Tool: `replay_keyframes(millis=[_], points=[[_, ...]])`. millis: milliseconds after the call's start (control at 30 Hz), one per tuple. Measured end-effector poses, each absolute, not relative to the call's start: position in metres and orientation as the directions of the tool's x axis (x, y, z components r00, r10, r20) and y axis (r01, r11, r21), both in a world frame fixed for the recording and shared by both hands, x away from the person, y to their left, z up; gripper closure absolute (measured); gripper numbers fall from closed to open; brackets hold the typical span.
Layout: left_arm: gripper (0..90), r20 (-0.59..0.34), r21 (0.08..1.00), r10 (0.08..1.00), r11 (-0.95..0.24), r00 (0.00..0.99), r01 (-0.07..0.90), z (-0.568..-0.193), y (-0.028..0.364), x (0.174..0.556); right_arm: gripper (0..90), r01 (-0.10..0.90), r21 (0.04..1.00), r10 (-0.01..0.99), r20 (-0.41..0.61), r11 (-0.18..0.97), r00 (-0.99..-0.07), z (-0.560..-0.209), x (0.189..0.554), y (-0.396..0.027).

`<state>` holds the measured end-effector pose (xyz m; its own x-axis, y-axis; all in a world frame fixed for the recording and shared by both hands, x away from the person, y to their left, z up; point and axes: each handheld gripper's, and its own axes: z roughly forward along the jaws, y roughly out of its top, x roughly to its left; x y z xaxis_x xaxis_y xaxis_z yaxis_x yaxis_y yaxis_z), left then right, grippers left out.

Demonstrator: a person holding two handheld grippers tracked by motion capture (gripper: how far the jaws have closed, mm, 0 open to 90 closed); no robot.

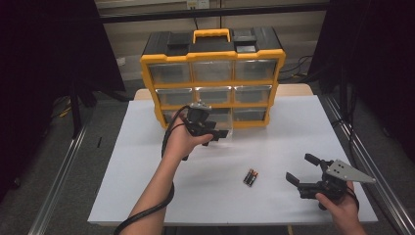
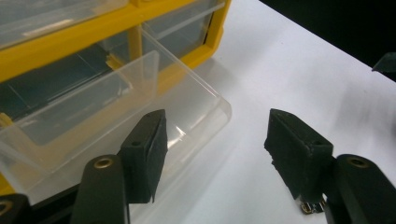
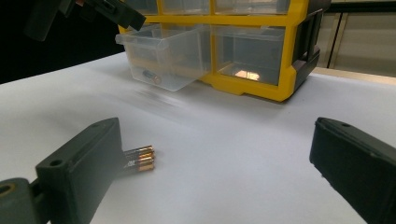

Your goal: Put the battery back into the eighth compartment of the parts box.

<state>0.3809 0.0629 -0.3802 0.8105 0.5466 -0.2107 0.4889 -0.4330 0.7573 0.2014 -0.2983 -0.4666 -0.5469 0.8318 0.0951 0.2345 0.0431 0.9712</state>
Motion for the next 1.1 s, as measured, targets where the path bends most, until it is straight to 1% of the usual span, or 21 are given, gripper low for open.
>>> replay_keyframes(millis=[167,433,500,833,1000,1033,1067,1100], points=[[32.0,-0.215,0.759,0.525,-0.440,0.823,0.479,-0.384,0.060,0.373,2.1,0.228,0.972,0.833,0.084,0.052,-0.547,-0.467,0.202,-0.299],[24.4,-0.216,0.763,0.492,-0.454,0.844,0.460,-0.395,0.054,0.362,2.1,0.231,0.972,0.832,0.090,0.048,-0.548,-0.467,0.202,-0.298],[22.2,-0.226,0.774,0.485,-0.436,0.845,0.458,-0.399,0.053,0.360,2.1,0.234,0.971,0.833,0.095,0.042,-0.545,-0.467,0.202,-0.298],[14.7,-0.205,0.768,0.480,-0.461,0.853,0.444,-0.416,0.047,0.348,2.1,0.230,0.972,0.831,0.083,0.054,-0.550,-0.467,0.202,-0.298],[13.9,-0.217,0.770,0.468,-0.457,0.857,0.445,-0.426,0.044,0.344,2.1,0.228,0.972,0.831,0.083,0.054,-0.549,-0.467,0.201,-0.298],[13.7,-0.201,0.772,0.496,-0.451,0.845,0.448,-0.428,0.042,0.341,2.1,0.229,0.972,0.830,0.082,0.056,-0.551,-0.467,0.202,-0.298],[13.5,-0.225,0.771,0.467,-0.451,0.855,0.449,-0.430,0.042,0.342,2.1,0.230,0.972,0.834,0.089,0.046,-0.545,-0.466,0.201,-0.298],[13.5,-0.225,0.772,0.468,-0.450,0.854,0.450,-0.431,0.041,0.340,2.1,0.229,0.972,0.835,0.091,0.043,-0.543,-0.466,0.202,-0.298]])
